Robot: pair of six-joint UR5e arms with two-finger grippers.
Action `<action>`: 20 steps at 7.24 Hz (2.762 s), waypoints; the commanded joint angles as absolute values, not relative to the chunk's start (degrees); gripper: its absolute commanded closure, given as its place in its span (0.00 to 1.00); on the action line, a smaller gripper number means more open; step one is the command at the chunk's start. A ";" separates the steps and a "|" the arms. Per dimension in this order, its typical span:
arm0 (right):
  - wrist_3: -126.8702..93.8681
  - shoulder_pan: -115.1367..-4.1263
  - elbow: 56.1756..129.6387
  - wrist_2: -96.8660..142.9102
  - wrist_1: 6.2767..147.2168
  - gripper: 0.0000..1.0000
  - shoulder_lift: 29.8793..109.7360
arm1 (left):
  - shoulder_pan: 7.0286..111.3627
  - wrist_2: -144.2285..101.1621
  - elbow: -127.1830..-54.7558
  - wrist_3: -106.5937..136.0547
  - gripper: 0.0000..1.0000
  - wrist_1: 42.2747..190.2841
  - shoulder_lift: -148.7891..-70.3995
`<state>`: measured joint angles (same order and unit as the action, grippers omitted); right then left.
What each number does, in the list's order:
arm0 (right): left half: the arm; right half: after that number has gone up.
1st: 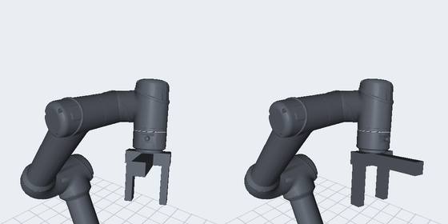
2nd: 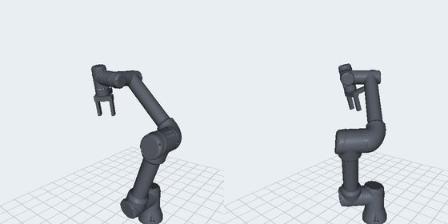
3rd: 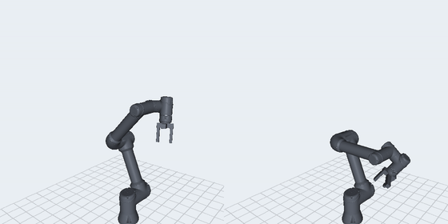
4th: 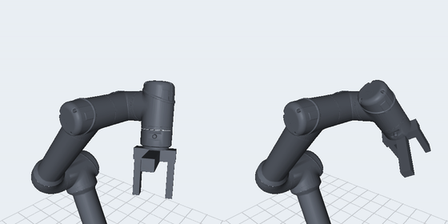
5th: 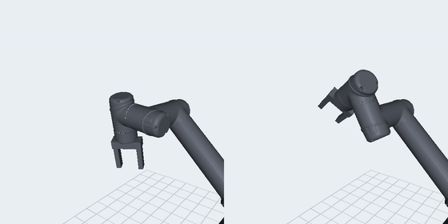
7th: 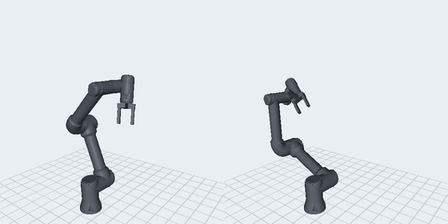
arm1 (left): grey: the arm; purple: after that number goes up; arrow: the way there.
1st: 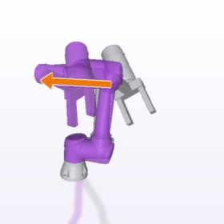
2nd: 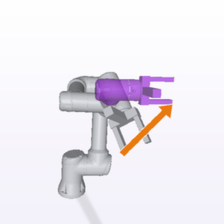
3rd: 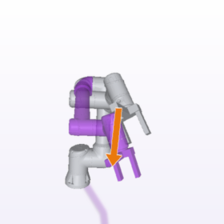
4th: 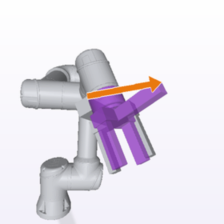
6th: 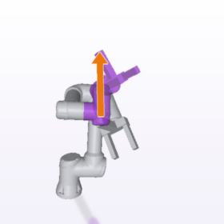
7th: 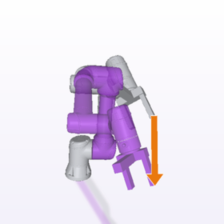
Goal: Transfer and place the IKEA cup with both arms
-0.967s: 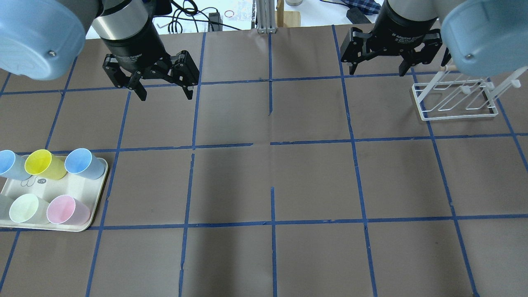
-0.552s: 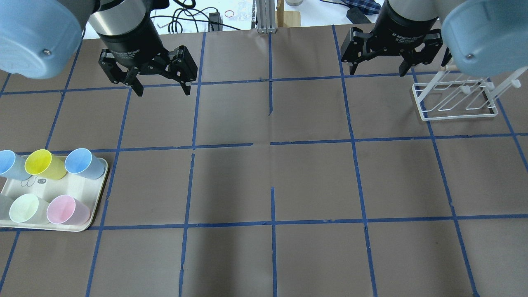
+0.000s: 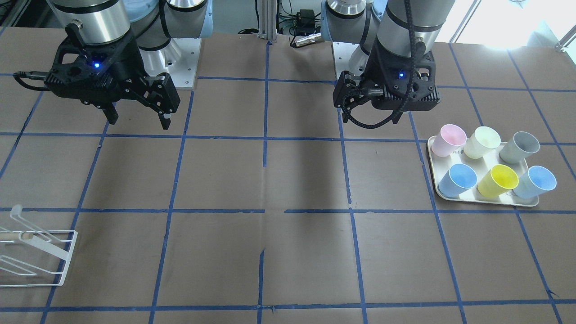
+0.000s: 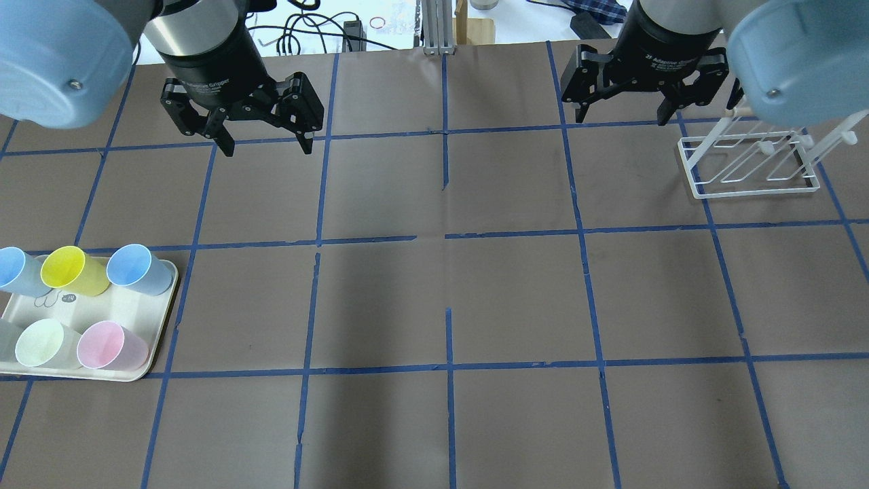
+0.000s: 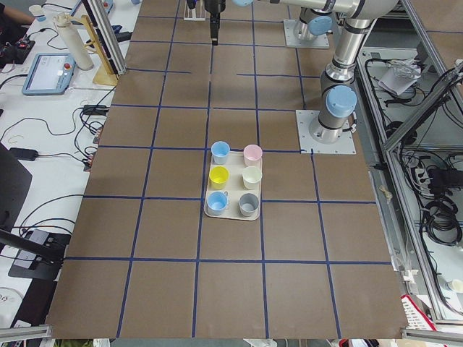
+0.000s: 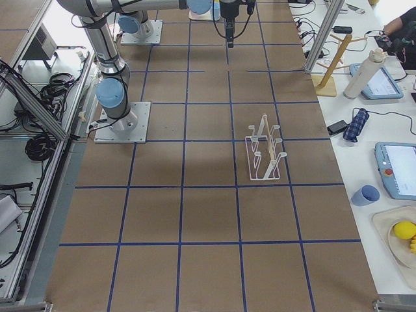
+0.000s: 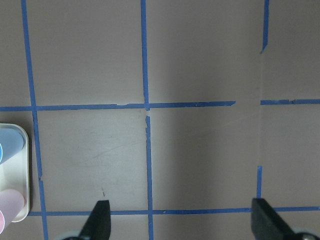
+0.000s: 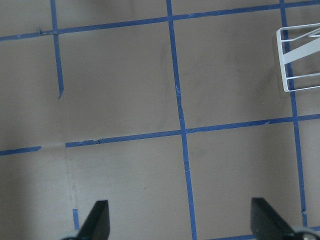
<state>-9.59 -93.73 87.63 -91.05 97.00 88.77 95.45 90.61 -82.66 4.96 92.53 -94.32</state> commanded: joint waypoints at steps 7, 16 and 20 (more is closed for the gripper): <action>-9.67 -93.69 87.63 -91.05 96.94 0.00 88.77 | 91.50 89.92 -83.85 4.39 0.00 92.38 -92.55; -9.49 -93.69 87.63 -91.14 96.77 0.00 88.77 | 91.67 90.88 -83.14 3.87 0.00 92.55 -92.20; -9.32 -93.78 87.63 -91.14 96.51 0.00 88.77 | 91.67 90.70 -83.67 3.95 0.00 92.20 -92.20</action>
